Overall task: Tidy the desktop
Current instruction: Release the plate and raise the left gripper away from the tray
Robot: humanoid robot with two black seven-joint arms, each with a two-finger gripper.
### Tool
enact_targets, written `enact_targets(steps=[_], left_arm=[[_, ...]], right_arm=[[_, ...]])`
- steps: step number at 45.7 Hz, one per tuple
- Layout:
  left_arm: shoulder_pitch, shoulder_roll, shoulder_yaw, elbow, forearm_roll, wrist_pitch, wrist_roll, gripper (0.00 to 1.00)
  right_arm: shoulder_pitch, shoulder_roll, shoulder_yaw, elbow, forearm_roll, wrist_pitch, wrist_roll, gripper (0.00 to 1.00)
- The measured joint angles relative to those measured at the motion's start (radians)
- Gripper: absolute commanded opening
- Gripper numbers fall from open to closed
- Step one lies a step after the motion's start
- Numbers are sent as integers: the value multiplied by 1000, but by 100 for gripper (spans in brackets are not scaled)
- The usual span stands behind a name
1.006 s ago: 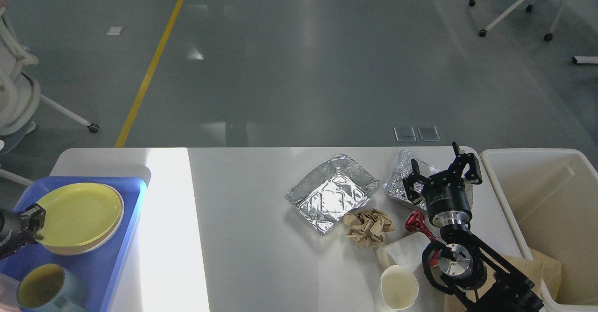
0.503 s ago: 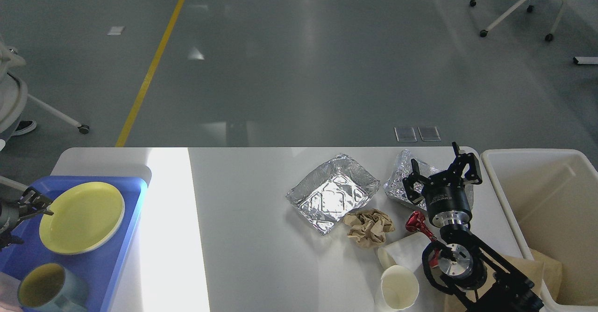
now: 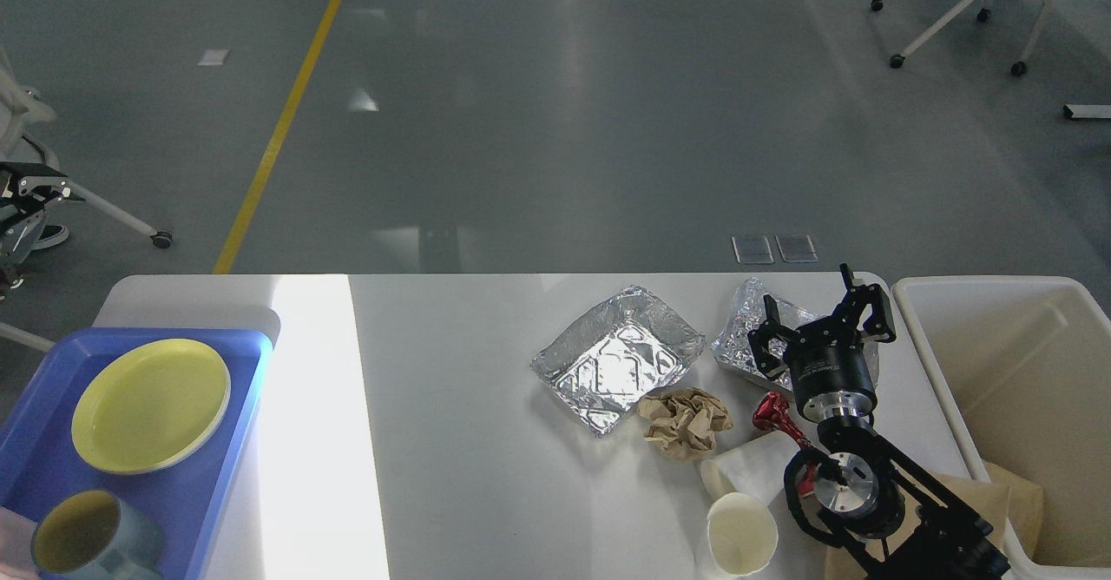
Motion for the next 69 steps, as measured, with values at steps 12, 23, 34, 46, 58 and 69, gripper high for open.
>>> enact_targets(steps=[12,23,34,46,58,69], left_arm=[[113,59,-504,0,-1,-12,-2,97],[342,42,-1045,-9,-5,-121,-93,97],[626,-35,-1455,-254,2,-27,-190,97],[981,-222,-1968,-587,249,121,-226,97],[1067,-486,-2246,-586,601,133,-211,97],[1071,-538,-2247,-489,645,150,-220,97]], right_arm=[[0,0,0,0,0,0,0,100],[0,0,0,0,0,0,0,100],[0,0,0,0,0,0,0,100],[0,0,0,0,1,0,0,100],[-1,0,0,0,0,0,0,100],[-1,0,0,0,0,0,0,100]])
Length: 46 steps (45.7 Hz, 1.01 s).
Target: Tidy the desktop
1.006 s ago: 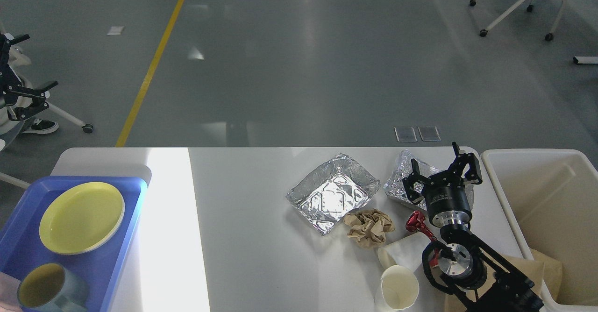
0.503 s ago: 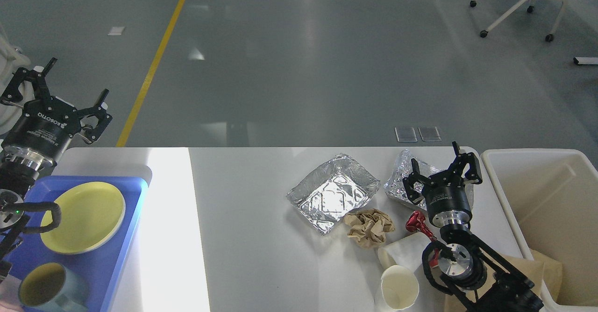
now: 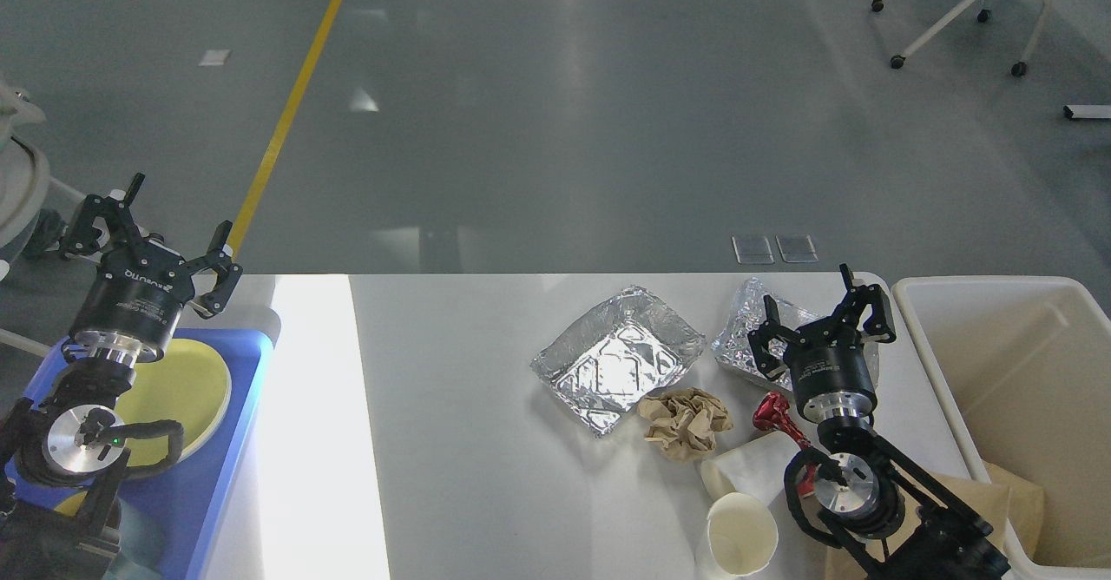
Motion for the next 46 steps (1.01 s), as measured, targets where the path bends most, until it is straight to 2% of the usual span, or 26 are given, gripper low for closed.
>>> enact_targets(steps=[7,23,40,46], left_arm=[[-21,-44,-12,38,-21,-2,-3,97],[-52,-53,-11,51,-23,26,9,97],[-67,-88,17,159,-19,35,0,97],[-74,-92,33,171,-13,20,-17,97]], right_arm=[[0,0,0,0,0,0,0,100],[0,0,0,0,0,0,0,100],[0,0,0,0,0,0,0,100],[0,0,0,0,0,0,0,100]])
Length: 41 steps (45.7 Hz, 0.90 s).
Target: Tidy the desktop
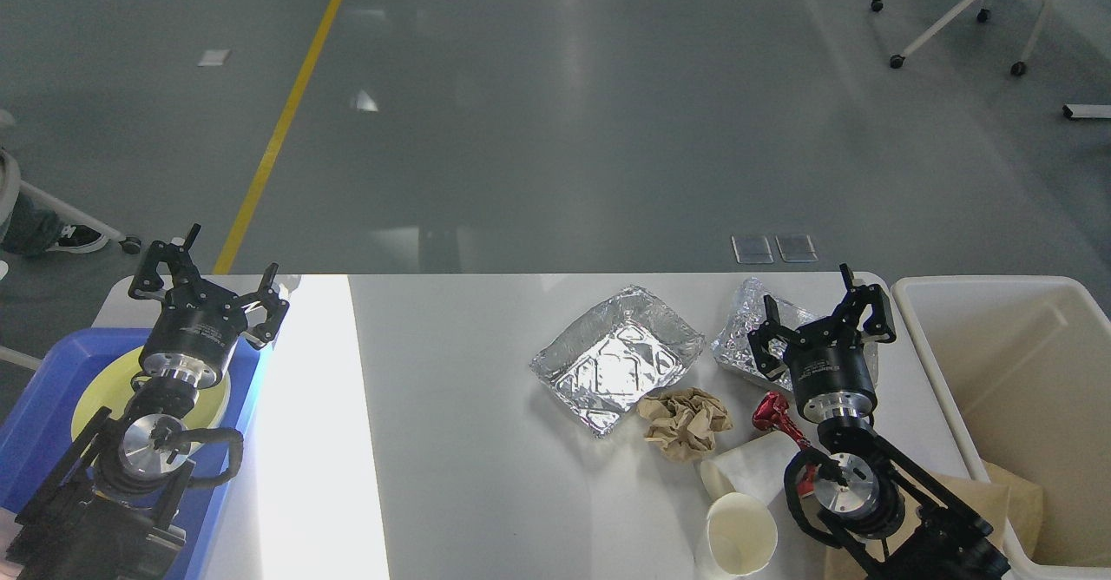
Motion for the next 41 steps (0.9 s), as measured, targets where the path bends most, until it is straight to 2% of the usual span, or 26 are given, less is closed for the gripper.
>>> enact_targets(steps=[4,11,16,22,25,41], left_arm=[[6,7,14,3,5,-44,-12,97],[11,19,24,47,-3,-170,-22,97],[16,19,20,73,-8,-237,-63,97],[18,16,23,88,-8,-251,-127,97],[18,13,23,90,-8,-251,-141,97],[18,2,20,91,-82,-249,-151,97]], right_arm=[[0,0,0,0,0,0,0,100],[1,0,0,0,0,0,0,100],[1,0,0,0,0,0,0,100],[1,0,0,0,-1,0,0,100],[1,0,0,0,-1,0,0,100],[1,0,0,0,-1,0,0,100]])
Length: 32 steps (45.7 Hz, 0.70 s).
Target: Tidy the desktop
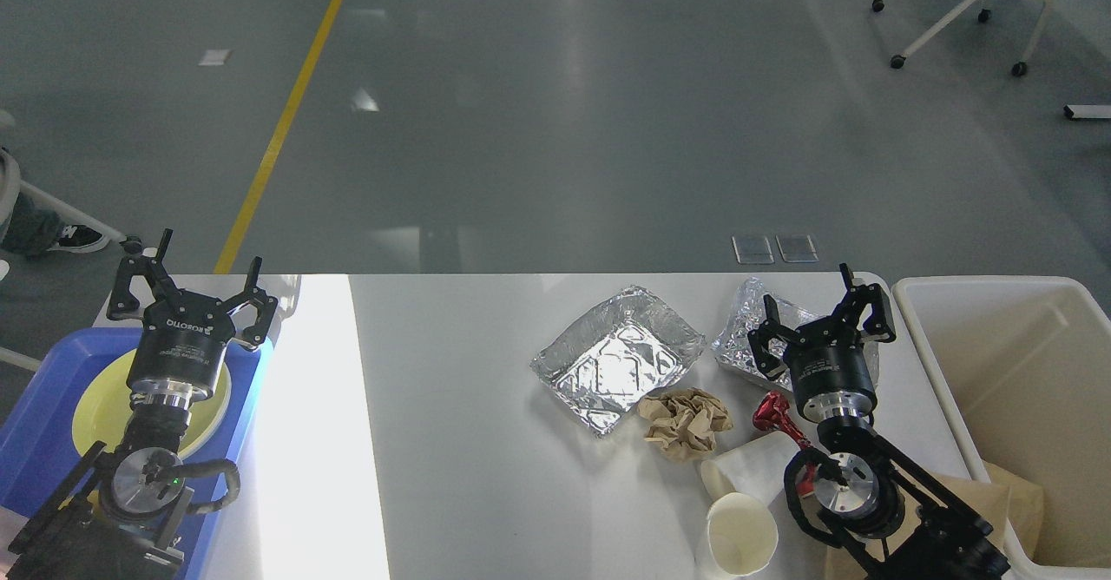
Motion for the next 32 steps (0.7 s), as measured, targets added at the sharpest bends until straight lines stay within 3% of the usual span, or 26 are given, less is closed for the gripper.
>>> enact_targets(steps=[32], left_arm=[[2,2,9,0,-1,-7,5,97]], right_arm=[[0,0,0,0,0,0,0,100]])
